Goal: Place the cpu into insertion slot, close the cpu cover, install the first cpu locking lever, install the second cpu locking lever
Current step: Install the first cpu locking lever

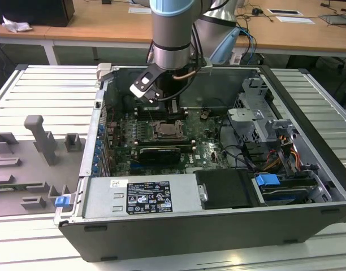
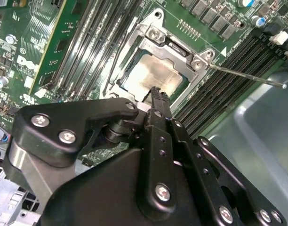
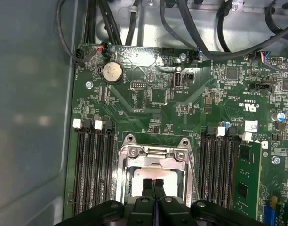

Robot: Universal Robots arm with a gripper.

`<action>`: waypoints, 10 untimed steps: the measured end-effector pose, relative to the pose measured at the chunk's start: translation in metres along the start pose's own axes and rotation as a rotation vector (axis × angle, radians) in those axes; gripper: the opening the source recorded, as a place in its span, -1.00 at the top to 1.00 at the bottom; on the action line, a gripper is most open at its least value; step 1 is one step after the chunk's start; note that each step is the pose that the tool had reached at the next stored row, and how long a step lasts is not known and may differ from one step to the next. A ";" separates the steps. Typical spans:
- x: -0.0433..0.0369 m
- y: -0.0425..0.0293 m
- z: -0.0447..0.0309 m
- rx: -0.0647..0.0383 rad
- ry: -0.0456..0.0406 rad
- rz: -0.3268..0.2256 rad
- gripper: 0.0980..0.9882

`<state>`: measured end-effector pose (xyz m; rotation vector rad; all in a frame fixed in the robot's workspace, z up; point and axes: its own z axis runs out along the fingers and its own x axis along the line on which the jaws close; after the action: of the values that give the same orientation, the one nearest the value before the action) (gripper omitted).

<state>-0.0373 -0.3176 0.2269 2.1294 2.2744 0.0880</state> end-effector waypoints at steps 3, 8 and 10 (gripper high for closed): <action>0.0000 -0.0002 -0.0024 0.000 -0.0001 -0.001 0.98; 0.0008 0.0005 -0.0162 0.000 -0.0009 -0.001 0.98; 0.0012 0.0009 -0.0249 0.000 -0.0013 -0.001 0.98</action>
<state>-0.0379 -0.3169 0.2518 2.1280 2.2746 0.0865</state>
